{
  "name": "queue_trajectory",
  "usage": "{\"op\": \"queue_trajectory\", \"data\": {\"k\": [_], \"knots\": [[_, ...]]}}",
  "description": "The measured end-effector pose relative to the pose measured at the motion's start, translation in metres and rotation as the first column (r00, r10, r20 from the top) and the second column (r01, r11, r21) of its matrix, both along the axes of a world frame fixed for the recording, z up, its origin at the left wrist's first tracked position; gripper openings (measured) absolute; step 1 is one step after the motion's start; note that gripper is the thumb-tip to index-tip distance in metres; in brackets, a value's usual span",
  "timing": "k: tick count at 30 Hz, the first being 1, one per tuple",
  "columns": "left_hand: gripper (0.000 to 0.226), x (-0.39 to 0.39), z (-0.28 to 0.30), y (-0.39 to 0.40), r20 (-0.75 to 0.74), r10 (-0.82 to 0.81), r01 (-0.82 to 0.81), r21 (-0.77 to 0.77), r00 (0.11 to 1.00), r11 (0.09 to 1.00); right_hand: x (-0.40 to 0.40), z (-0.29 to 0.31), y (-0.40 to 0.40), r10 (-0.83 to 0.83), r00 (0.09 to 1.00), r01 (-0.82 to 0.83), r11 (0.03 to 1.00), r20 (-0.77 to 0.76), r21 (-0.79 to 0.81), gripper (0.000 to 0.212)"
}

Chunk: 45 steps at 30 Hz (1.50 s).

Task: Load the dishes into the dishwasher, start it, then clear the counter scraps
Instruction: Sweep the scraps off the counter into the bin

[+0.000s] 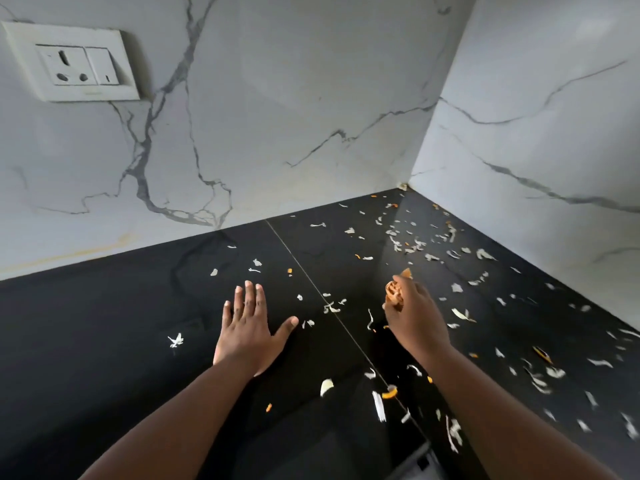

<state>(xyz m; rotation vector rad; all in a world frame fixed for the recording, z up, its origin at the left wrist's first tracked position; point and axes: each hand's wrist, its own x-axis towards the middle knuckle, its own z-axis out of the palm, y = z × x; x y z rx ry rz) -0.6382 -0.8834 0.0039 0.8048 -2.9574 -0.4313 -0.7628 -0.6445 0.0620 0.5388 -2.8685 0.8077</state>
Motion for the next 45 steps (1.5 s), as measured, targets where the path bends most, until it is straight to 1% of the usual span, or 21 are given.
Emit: {"op": "queue_trajectory", "data": {"k": [3, 6, 8, 11, 13, 15, 17, 18, 21, 23, 26, 28, 30, 32, 35, 37, 38, 39, 41, 42, 45], "knots": [[0.095, 0.01, 0.006, 0.002, -0.094, -0.042, 0.045, 0.038, 0.995, 0.998, 0.052, 0.007, 0.016, -0.03, 1.0, 0.03, 1.0, -0.002, 0.008, 0.053], [0.091, 0.03, 0.014, 0.01, -0.239, -0.045, 0.065, 0.076, 0.97, 0.995, 0.107, 0.011, 0.027, -0.086, 0.996, 0.086, 0.994, 0.01, -0.062, 0.054], [0.093, 0.054, 0.022, 0.027, -0.3, -0.085, 0.126, 0.12, 0.95, 0.985, 0.142, 0.008, 0.028, -0.15, 0.988, 0.155, 0.979, 0.045, -0.129, 0.055], [0.098, 0.093, 0.032, 0.066, -0.372, -0.265, 0.315, 0.081, 0.89, 0.946, 0.187, 0.0, 0.026, -0.172, 0.982, 0.185, 0.955, 0.075, -0.232, 0.057], [0.093, 0.119, 0.033, 0.094, -0.405, -0.412, 0.456, 0.015, 0.816, 0.89, 0.214, -0.007, 0.025, -0.154, 0.985, 0.17, 0.952, 0.084, -0.255, 0.056], [0.078, 0.143, 0.025, 0.122, -0.417, -0.536, 0.567, -0.06, 0.734, 0.822, 0.239, -0.014, 0.03, -0.106, 0.991, 0.121, 0.964, 0.076, -0.237, 0.053], [0.064, 0.161, 0.012, 0.145, -0.409, -0.607, 0.625, -0.106, 0.681, 0.773, 0.26, -0.023, 0.044, -0.063, 0.996, 0.073, 0.979, 0.061, -0.192, 0.055], [0.061, 0.169, 0.005, 0.154, -0.403, -0.631, 0.644, -0.122, 0.663, 0.755, 0.27, -0.027, 0.053, -0.058, 0.997, 0.066, 0.986, 0.057, -0.153, 0.056], [0.06, 0.189, -0.016, 0.179, -0.345, -0.72, 0.716, -0.166, 0.602, 0.678, 0.296, -0.042, 0.084, -0.044, 0.997, 0.048, 0.997, 0.069, -0.061, 0.052], [0.061, 0.199, -0.036, 0.193, -0.265, -0.784, 0.77, -0.182, 0.561, 0.612, 0.311, -0.058, 0.104, -0.055, 0.989, 0.057, 0.998, 0.139, -0.008, 0.05], [0.064, 0.215, -0.066, 0.206, -0.081, -0.815, 0.807, -0.113, 0.574, 0.579, 0.331, -0.093, 0.13, -0.132, 0.956, 0.114, 0.99, 0.26, 0.083, 0.043], [0.068, 0.221, -0.092, 0.209, 0.063, -0.81, 0.812, -0.057, 0.583, 0.58, 0.341, -0.123, 0.146, -0.146, 0.924, 0.105, 0.986, 0.352, 0.133, 0.036], [0.072, 0.228, -0.118, 0.207, 0.207, -0.79, 0.811, -0.035, 0.578, 0.584, 0.352, -0.148, 0.157, -0.156, 0.876, 0.115, 0.986, 0.456, 0.116, 0.044], [0.079, 0.234, -0.139, 0.202, 0.299, -0.759, 0.802, -0.037, 0.579, 0.597, 0.357, -0.168, 0.164, -0.152, 0.845, 0.107, 0.987, 0.512, 0.116, 0.04], [0.087, 0.242, -0.164, 0.2, 0.371, -0.715, 0.775, -0.021, 0.593, 0.632, 0.356, -0.201, 0.172, -0.087, 0.856, 0.024, 0.991, 0.51, 0.129, 0.037], [0.087, 0.245, -0.171, 0.2, 0.417, -0.685, 0.754, 0.002, 0.597, 0.657, 0.353, -0.21, 0.17, -0.154, 0.84, 0.092, 0.985, 0.52, 0.143, 0.039], [0.087, 0.245, -0.177, 0.201, 0.429, -0.673, 0.743, 0.009, 0.602, 0.67, 0.35, -0.22, 0.171, -0.139, 0.829, 0.133, 0.99, 0.542, 0.051, 0.042], [0.087, 0.246, -0.182, 0.201, 0.445, -0.659, 0.727, 0.026, 0.606, 0.686, 0.348, -0.231, 0.172, -0.08, 0.861, 0.078, 0.997, 0.502, 0.025, 0.048], [0.088, 0.248, -0.188, 0.202, 0.466, -0.638, 0.7, 0.054, 0.613, 0.712, 0.335, -0.236, 0.172, -0.032, 0.884, -0.02, 0.994, 0.467, 0.106, 0.064], [0.088, 0.251, -0.192, 0.204, 0.472, -0.637, 0.693, 0.073, 0.61, 0.717, 0.329, -0.233, 0.172, -0.016, 0.873, -0.049, 0.991, 0.488, 0.121, 0.072], [0.088, 0.258, -0.195, 0.211, 0.501, -0.625, 0.685, 0.086, 0.598, 0.724, 0.313, -0.231, 0.183, 0.0, 0.889, -0.045, 0.995, 0.458, 0.087, 0.078]]}}
